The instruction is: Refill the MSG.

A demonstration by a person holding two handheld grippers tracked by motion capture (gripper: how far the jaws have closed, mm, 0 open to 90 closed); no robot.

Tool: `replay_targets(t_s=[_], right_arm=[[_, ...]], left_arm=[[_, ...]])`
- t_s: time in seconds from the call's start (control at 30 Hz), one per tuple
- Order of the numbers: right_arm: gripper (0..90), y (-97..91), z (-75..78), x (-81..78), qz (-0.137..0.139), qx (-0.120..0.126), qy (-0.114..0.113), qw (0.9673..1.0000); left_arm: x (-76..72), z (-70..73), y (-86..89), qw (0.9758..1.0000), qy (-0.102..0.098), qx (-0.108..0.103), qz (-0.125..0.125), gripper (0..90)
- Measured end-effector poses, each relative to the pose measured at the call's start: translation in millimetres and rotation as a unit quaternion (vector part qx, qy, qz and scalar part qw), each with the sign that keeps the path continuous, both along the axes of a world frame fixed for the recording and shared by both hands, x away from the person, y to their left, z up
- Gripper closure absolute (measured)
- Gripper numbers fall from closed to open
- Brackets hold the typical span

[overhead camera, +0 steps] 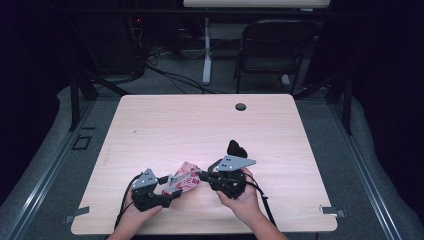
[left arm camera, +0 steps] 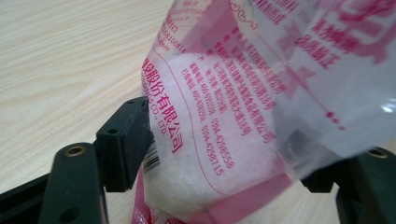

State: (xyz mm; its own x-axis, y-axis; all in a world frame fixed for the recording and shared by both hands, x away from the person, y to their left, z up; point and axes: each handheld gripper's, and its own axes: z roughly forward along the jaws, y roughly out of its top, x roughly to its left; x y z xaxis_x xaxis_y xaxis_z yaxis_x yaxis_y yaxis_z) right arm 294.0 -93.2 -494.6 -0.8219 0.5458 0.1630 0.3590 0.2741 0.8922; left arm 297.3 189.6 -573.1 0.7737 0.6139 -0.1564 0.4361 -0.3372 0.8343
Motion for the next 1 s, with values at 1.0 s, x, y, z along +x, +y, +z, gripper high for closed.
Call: replay_targets(t_s=[1.0], right_arm=[[90.0,2.1,1.6,-0.4,0.004,0.015,0.005,0.9999]], left_arm=[[13.4,-15.4,-16.1,0.9971,0.05,0.057,0.003,27.4]])
